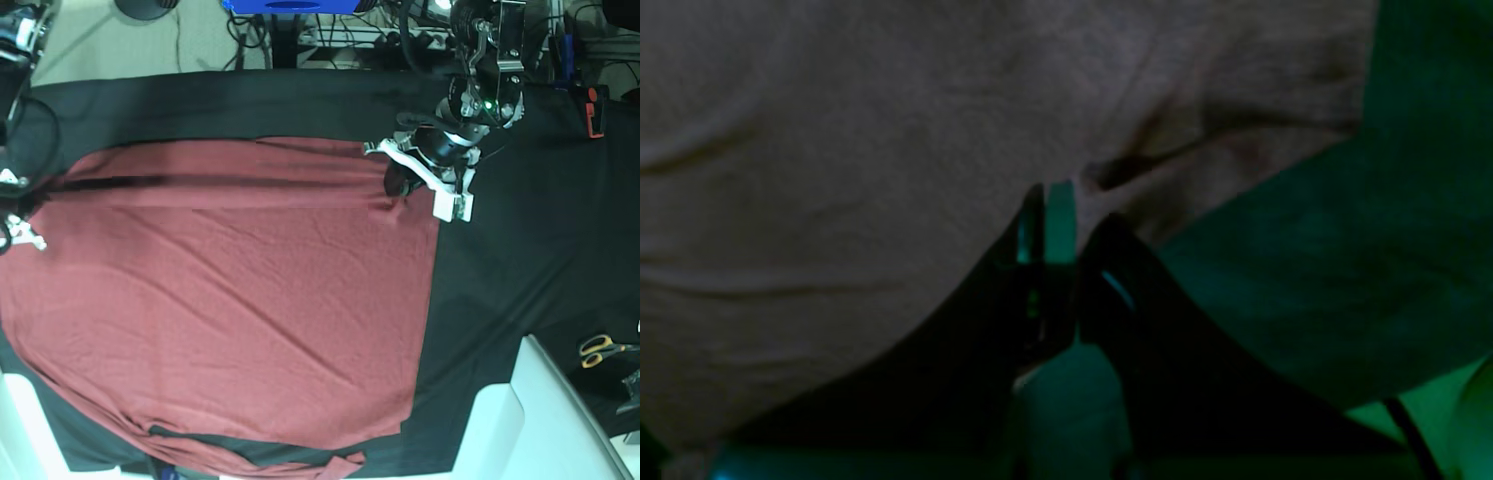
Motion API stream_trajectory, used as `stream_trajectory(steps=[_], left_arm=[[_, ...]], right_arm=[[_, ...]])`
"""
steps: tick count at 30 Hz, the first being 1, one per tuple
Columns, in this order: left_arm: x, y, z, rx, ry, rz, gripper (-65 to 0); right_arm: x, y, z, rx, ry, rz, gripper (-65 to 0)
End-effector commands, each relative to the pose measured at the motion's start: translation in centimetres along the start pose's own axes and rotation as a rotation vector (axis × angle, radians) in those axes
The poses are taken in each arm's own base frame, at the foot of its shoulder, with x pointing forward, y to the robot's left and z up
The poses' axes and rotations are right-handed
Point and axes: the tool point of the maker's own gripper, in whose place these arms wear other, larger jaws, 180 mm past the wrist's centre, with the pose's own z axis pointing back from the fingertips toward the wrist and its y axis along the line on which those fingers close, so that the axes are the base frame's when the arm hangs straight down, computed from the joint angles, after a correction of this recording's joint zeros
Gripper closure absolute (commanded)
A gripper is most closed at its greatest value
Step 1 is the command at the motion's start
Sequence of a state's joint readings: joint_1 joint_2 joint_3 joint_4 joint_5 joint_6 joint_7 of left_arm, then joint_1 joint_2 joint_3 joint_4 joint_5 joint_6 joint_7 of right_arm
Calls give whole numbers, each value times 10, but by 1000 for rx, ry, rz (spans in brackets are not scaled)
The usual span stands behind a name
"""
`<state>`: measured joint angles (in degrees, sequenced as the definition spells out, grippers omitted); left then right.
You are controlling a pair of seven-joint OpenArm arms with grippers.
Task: Fold the T-shirt properly
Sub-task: 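Pull the held shirt edge toward the robot with both grippers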
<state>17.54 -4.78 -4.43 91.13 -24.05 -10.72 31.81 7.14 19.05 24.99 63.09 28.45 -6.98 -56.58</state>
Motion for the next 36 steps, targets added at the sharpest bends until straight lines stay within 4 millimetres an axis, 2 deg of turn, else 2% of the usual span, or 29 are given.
stream_trajectory(steps=[1, 7, 13, 23, 30, 36], left_arm=[[15, -3, 0, -13, -46, -7, 0], [31, -9, -7, -25, -80, 2, 0], [45, -11, -10, -30, -106, -5, 0], [35, -2, -24, -16, -67, 19, 0], [57, -4, -28, -23, -108, 8, 0], [58, -4, -29, -24, -107, 6, 0]], right_arm=[[19, -2, 6, -3, -37, -4, -2], [12, -2, -7, -6, 17, -38, -2], [22, 2, -6, 2, -24, -38, -2], [28, 4, -6, 4, -53, -37, -2], [25, 10, -8, 18, -56, -40, -3], [27, 15, -10, 27, -79, -43, -2]])
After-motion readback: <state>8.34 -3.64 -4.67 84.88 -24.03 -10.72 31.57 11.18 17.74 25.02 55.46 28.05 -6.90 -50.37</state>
